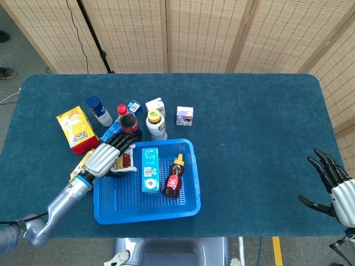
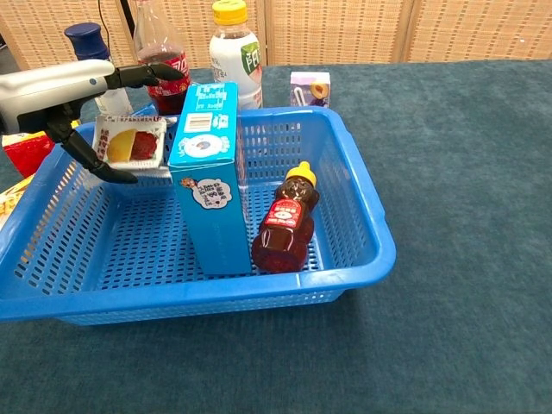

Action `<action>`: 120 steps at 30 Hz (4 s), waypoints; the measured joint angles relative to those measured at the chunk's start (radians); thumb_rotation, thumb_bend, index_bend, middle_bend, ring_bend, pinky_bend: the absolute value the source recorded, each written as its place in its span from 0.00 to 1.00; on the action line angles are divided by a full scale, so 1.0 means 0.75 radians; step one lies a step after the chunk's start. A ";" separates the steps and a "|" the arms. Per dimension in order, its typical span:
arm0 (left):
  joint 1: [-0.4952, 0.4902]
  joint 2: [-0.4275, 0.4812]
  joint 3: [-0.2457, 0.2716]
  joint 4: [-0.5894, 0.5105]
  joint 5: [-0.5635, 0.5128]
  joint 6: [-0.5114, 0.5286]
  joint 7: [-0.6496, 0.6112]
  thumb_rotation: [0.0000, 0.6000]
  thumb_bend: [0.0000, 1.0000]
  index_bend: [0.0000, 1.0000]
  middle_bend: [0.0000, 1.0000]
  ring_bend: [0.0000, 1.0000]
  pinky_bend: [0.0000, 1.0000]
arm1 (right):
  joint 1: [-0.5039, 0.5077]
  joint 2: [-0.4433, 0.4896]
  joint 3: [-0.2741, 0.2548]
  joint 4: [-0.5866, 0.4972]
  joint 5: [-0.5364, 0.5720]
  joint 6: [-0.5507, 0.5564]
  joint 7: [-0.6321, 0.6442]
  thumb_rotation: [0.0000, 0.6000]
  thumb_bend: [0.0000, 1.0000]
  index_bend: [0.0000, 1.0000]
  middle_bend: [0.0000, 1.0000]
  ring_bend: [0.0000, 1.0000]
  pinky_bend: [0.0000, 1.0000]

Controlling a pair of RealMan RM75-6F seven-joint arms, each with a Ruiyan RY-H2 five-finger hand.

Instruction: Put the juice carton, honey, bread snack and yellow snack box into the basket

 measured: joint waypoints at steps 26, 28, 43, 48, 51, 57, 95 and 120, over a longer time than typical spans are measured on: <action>0.260 0.195 0.109 0.495 0.096 0.341 -0.584 1.00 0.10 0.00 0.00 0.00 0.00 | 0.006 0.002 -0.006 -0.041 -0.034 -0.003 -0.040 1.00 0.05 0.03 0.00 0.09 0.22; 0.268 0.170 0.116 0.636 0.080 0.312 -0.629 1.00 0.10 0.00 0.00 0.00 0.00 | 0.012 0.000 -0.007 -0.048 -0.037 -0.012 -0.042 1.00 0.05 0.03 0.00 0.10 0.22; 0.117 -0.104 0.159 1.204 0.125 0.060 -0.659 1.00 0.10 0.00 0.00 0.00 0.00 | 0.015 -0.009 -0.001 -0.050 -0.014 -0.038 -0.073 1.00 0.05 0.03 0.00 0.10 0.22; 0.076 -0.119 0.152 1.206 0.132 0.038 -0.596 1.00 0.10 0.00 0.00 0.00 0.00 | 0.013 -0.008 0.001 -0.050 -0.008 -0.037 -0.072 1.00 0.05 0.03 0.00 0.10 0.22; 0.061 -0.114 0.154 1.178 0.128 -0.005 -0.573 1.00 0.10 0.00 0.00 0.00 0.00 | 0.008 -0.005 0.009 -0.050 0.006 -0.030 -0.061 1.00 0.05 0.03 0.00 0.10 0.22; 0.033 -0.110 0.159 1.138 0.117 -0.069 -0.511 1.00 0.10 0.00 0.00 0.00 0.00 | 0.001 -0.001 0.021 -0.045 0.025 -0.020 -0.038 1.00 0.06 0.03 0.00 0.10 0.22; -0.011 -0.182 0.119 1.108 0.071 -0.039 -0.421 1.00 0.51 0.65 0.46 0.42 0.56 | -0.018 0.045 -0.003 -0.119 -0.012 -0.048 -0.203 1.00 0.06 0.06 0.00 0.11 0.22; 0.158 0.194 0.177 0.549 0.365 0.638 -0.259 1.00 0.50 0.67 0.47 0.43 0.56 | -0.024 0.047 -0.002 -0.132 -0.031 -0.023 -0.181 1.00 0.06 0.06 0.00 0.11 0.22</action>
